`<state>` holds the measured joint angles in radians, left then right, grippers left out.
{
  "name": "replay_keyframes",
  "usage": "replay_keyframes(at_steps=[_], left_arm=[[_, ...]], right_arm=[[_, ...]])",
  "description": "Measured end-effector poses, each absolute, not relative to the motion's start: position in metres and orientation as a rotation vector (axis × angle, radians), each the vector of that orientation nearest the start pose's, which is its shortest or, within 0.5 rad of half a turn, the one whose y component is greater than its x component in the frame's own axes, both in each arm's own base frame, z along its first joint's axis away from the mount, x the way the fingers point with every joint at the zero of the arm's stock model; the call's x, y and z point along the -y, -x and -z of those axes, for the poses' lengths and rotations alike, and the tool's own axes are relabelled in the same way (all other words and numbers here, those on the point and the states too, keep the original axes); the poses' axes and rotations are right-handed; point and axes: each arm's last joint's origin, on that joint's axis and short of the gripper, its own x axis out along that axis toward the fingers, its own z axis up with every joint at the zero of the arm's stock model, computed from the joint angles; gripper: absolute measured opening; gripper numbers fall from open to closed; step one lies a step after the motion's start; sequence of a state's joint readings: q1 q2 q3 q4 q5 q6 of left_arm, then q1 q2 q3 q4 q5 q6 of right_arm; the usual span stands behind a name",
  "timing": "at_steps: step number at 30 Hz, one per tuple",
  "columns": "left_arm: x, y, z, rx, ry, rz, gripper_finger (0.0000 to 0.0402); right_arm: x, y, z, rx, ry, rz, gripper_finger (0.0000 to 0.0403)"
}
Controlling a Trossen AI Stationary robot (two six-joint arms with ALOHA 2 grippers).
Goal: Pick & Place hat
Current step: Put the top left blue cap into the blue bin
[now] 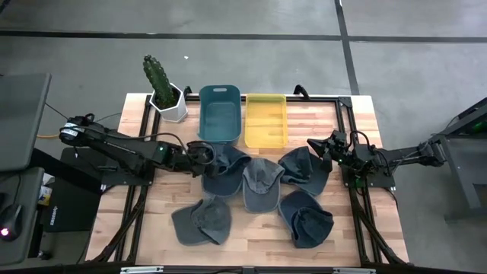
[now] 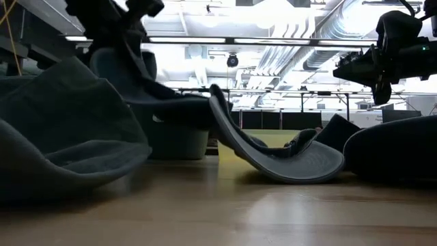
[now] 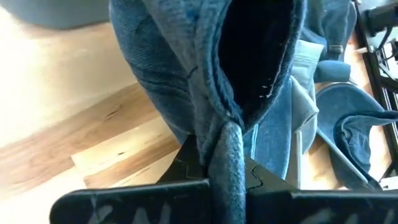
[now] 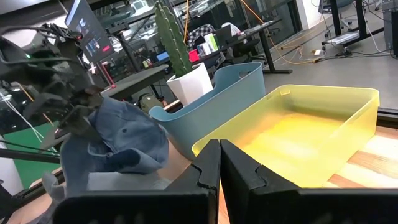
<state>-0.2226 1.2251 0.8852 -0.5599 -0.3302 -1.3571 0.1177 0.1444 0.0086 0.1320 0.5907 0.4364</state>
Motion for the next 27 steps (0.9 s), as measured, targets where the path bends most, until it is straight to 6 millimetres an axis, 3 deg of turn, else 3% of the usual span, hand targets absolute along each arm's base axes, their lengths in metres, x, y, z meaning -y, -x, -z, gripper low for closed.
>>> replay_keyframes(at_steps=[12, 19, 27], left_arm=[[0.043, -0.237, -0.29, -0.629, 0.95, -0.667, 0.0], [0.044, -0.241, -0.319, -0.563, 0.947, -0.604, 0.0], [0.039, -0.242, -0.349, -0.411, 0.864, -0.656, 0.0]], right_arm=[[0.004, -0.103, -0.167, 0.099, -0.427, 0.466, 0.0005], [0.004, -0.103, -0.167, 0.099, -0.427, 0.467, 0.0005], [0.004, -0.103, -0.167, 0.099, -0.427, 0.467, 0.0005]])
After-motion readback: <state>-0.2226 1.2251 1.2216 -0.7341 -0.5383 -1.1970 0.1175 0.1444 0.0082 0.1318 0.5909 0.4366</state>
